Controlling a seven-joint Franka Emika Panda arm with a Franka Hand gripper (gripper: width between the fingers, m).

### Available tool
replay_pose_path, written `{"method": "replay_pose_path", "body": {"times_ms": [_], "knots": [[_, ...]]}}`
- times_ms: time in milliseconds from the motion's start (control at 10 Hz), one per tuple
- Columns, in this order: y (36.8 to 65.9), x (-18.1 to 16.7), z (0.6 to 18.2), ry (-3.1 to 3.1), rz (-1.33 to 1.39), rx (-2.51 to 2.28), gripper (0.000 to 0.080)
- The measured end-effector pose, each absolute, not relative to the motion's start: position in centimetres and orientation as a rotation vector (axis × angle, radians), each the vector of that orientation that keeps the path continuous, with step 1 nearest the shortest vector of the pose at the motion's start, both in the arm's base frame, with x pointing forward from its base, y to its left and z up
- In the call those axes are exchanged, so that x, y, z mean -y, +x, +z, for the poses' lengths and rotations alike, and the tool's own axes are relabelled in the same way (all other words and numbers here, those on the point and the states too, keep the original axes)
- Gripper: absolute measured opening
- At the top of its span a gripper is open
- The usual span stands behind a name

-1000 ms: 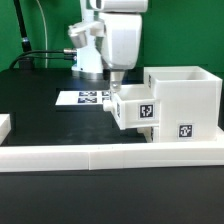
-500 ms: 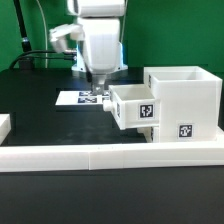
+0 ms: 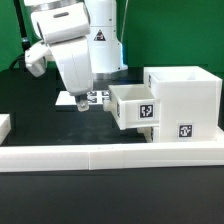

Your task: Assemble drawer

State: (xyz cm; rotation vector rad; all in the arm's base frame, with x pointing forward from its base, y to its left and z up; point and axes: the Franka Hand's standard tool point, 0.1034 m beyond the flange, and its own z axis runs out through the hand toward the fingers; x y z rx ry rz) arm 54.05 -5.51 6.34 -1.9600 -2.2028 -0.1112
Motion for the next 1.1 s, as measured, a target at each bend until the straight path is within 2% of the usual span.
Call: {"method": "replay_pose_path", "body": {"times_ms": [1100], "knots": [[53.1,-1.8,5.9,-2.119,-0.074,1.996,0.0649]]}}
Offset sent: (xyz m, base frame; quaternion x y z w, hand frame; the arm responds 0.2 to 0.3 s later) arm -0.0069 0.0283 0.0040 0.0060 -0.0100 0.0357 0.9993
